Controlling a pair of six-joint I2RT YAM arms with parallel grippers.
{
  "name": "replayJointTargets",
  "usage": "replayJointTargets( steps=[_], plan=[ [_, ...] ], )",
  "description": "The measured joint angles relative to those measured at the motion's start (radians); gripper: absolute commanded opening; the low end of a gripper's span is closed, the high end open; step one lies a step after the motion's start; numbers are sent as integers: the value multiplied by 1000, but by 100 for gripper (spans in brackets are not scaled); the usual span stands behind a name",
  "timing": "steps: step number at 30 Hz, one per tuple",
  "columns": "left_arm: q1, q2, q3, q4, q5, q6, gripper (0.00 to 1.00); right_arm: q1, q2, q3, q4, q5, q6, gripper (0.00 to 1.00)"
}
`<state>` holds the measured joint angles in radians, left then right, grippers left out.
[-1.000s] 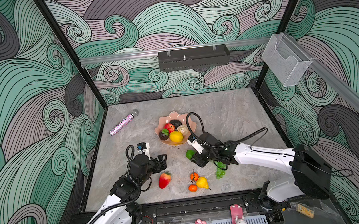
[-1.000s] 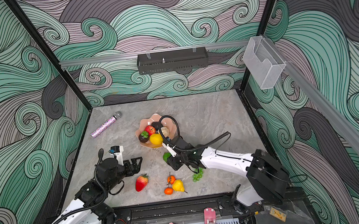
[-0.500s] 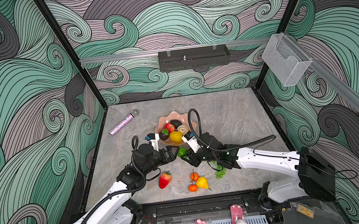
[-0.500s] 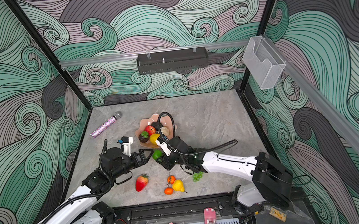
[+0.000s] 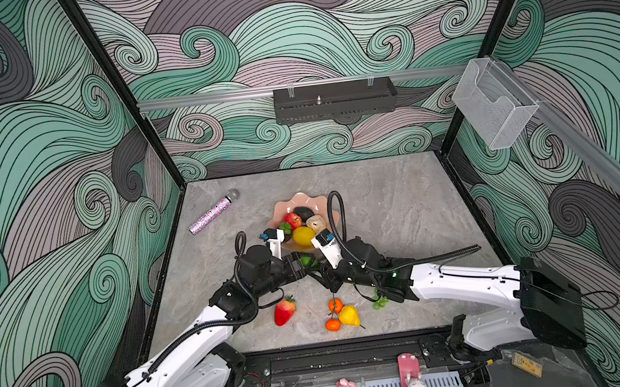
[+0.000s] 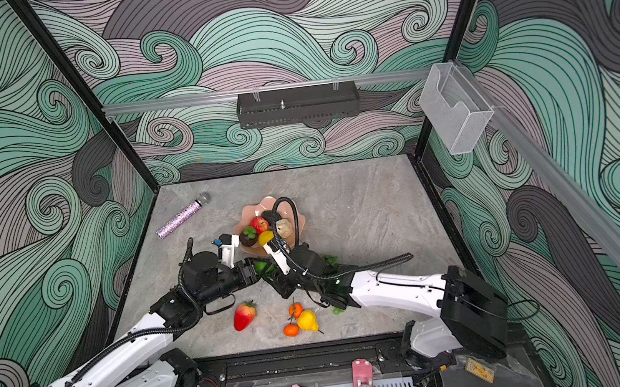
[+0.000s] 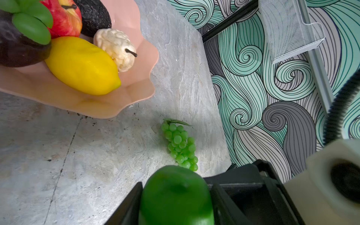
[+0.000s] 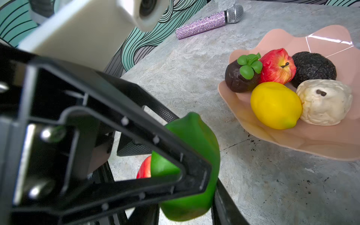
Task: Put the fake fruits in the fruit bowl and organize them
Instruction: 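Carry the lime toward the left gripper while the left gripper closes on it, then carry the lime toward the bowl with the left gripper while the right withdraws, then lower the lime into the bowl beside the lemon and open the left gripper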
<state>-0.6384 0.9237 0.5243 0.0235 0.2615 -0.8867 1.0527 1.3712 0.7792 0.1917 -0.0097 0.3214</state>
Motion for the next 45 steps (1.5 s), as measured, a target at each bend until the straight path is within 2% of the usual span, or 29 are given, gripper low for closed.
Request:
replayJointTargets(
  steps=[5,12,15,19,25,29,33,39,45],
  plan=[
    [0,20,16,-3,1,0,33,2,0,0,-1,16,1,45],
    [-6,92,118,-69,-3,46,28,2,-57,0,-82,72,7,83],
    [-7,135,207,-145,-39,116,27,2,-158,-17,-152,120,14,89],
    [-8,241,345,-237,-89,222,26,-6,-337,-86,-240,175,24,91],
    [-23,538,653,-446,-149,375,24,-26,-535,-195,-383,249,56,94],
    [-63,746,885,-594,-230,504,24,-49,-643,-260,-449,267,130,94],
    [-110,888,1057,-717,-312,629,24,-58,-739,-329,-469,263,199,94],
    [-157,1051,1271,-862,-459,769,26,-68,-791,-349,-505,261,230,94],
    [-175,1175,1373,-945,-611,882,27,-79,-800,-349,-508,252,237,95]
  ],
)
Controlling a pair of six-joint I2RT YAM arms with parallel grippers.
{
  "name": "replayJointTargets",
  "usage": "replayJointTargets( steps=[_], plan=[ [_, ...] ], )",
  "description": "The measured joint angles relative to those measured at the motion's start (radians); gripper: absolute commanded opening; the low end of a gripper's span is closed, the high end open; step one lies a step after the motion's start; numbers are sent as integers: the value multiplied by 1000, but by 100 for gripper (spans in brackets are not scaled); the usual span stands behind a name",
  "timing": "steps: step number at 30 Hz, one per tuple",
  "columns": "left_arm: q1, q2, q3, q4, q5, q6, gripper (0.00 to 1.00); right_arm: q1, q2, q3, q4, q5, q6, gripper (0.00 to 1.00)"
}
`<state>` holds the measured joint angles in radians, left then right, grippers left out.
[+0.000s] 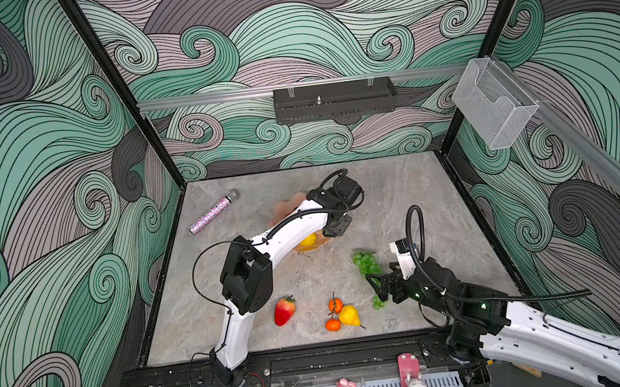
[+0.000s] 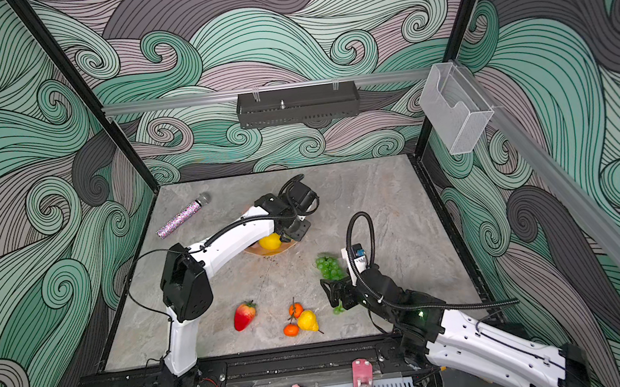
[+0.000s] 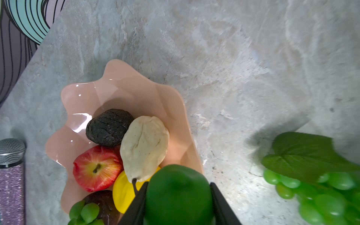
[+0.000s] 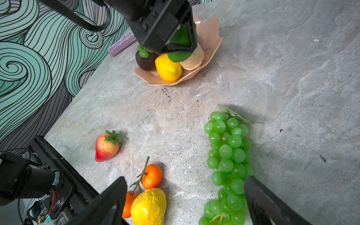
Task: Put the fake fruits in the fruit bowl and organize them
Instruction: 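Lower the lime into the bowl beside the lemon and open the left gripper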
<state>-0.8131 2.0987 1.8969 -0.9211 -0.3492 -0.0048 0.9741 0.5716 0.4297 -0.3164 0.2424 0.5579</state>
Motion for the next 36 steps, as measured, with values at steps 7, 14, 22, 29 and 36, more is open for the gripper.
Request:
replayJointTargets(
  steps=[7,14,22,29,36],
  plan=[
    [0,68,43,-45,-66,66,29,-11,0,-9,2,-10,0,94],
    [0,108,89,-60,-66,77,34,-22,19,-16,3,-16,-1,95],
    [0,139,90,-78,-63,76,40,-32,38,-23,14,-23,-1,95],
    [0,139,90,-81,-63,81,51,-37,40,-32,21,-34,-1,95],
    [0,135,84,-80,-62,84,55,-38,45,-32,21,-36,-1,95]
  ],
)
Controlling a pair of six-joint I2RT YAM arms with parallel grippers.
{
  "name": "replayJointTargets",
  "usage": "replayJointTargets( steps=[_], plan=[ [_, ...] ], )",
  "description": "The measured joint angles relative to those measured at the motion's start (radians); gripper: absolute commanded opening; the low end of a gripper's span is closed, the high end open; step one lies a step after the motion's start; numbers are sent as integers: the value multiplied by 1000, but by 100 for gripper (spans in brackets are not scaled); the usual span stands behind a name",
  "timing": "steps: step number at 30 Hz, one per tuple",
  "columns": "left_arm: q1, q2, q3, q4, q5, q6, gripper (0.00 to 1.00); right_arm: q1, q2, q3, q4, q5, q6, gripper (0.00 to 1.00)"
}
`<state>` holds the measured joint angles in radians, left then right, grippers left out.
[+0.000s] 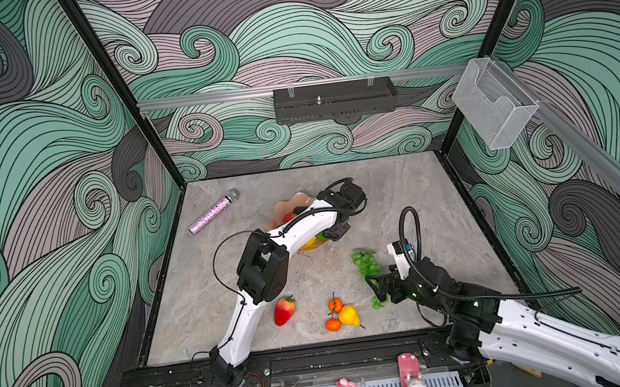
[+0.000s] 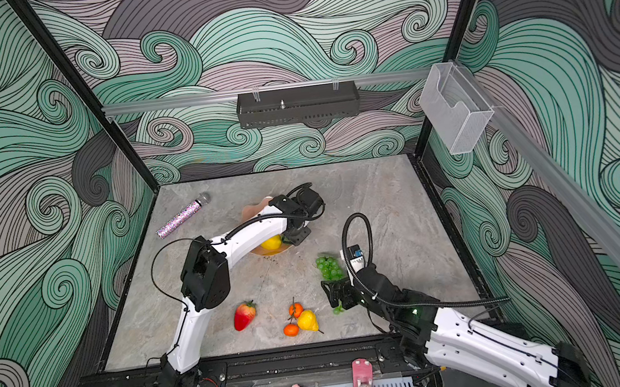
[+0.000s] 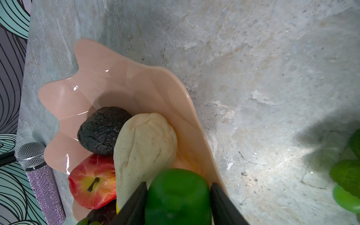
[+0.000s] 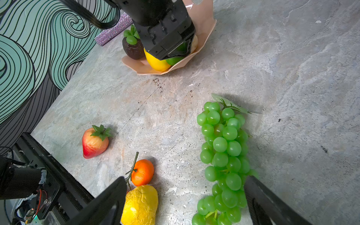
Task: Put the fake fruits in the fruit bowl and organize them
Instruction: 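Lower the lime into the bowl beside the lemon and open the left gripper, then draw the left gripper back while the right moves over the yellow pear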
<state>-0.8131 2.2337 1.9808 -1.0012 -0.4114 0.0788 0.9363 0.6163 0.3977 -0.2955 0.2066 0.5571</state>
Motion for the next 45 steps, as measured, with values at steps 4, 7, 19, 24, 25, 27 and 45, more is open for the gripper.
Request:
replayJointTargets(
  steps=[4,7,19,24,25,27,45],
  plan=[
    [0,-22,-18,0,3,-1,55,0,4,0,0,-2,0,95],
    [0,-55,-39,1,14,-4,56,0,4,0,0,-4,0,95],
    [0,-296,-198,89,114,-85,60,-3,14,0,0,-5,1,95],
    [0,-500,-405,183,162,-198,65,-5,21,4,-2,-5,-1,95],
    [0,-556,-462,205,169,-226,66,-5,23,6,-2,-5,-3,95],
    [3,-672,-573,240,179,-278,67,-7,27,12,-2,-7,-7,95],
    [21,-1304,-1209,323,125,-637,75,4,230,66,-14,-224,-21,90]
  ],
)
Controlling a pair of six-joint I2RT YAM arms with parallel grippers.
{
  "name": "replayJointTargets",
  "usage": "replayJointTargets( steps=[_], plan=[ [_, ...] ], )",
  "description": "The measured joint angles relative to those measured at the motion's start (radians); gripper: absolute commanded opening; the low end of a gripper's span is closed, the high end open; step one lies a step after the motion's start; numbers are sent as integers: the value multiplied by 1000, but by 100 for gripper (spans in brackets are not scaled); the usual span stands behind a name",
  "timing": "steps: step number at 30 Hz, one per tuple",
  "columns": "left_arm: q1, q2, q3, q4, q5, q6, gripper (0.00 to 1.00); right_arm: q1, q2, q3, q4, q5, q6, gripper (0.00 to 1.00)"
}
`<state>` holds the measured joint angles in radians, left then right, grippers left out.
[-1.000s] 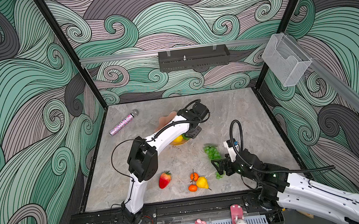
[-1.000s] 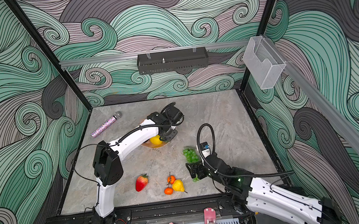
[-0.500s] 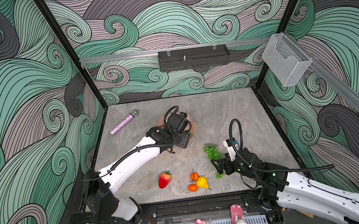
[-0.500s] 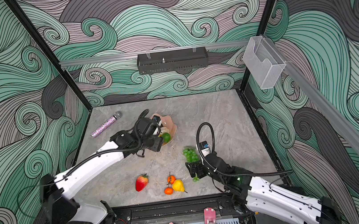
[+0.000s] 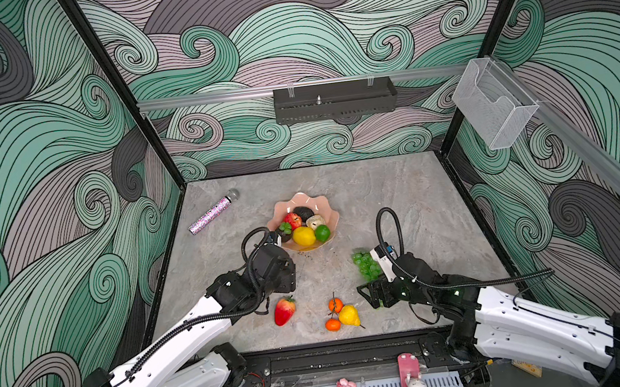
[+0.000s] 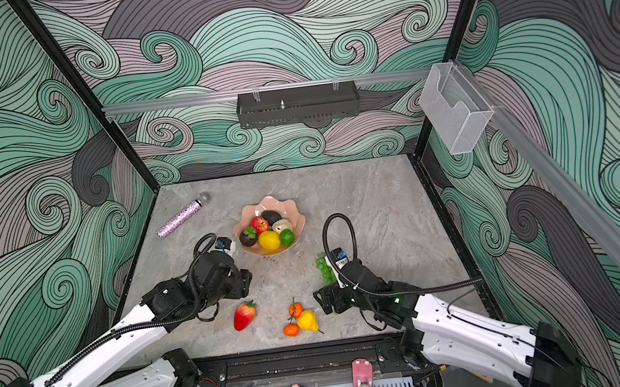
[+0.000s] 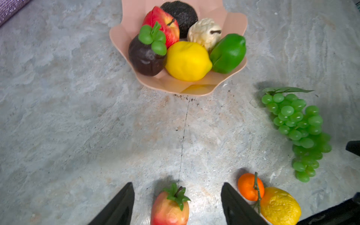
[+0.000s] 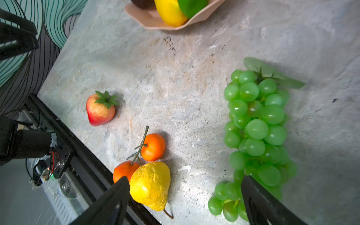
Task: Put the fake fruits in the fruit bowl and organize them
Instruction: 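Draw the left gripper back while the right moves over the yellow pear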
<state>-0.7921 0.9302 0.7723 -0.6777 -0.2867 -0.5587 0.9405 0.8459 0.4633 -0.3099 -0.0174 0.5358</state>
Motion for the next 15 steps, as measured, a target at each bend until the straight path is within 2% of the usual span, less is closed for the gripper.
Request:
replayJointTargets(
  steps=[7,15],
  plan=[
    [8,-71,-80,46,-5,-55,76,106,127,5,-2,-68,12,91],
    [17,-87,-112,75,-9,-56,76,183,275,93,-6,-69,18,91]
  ],
)
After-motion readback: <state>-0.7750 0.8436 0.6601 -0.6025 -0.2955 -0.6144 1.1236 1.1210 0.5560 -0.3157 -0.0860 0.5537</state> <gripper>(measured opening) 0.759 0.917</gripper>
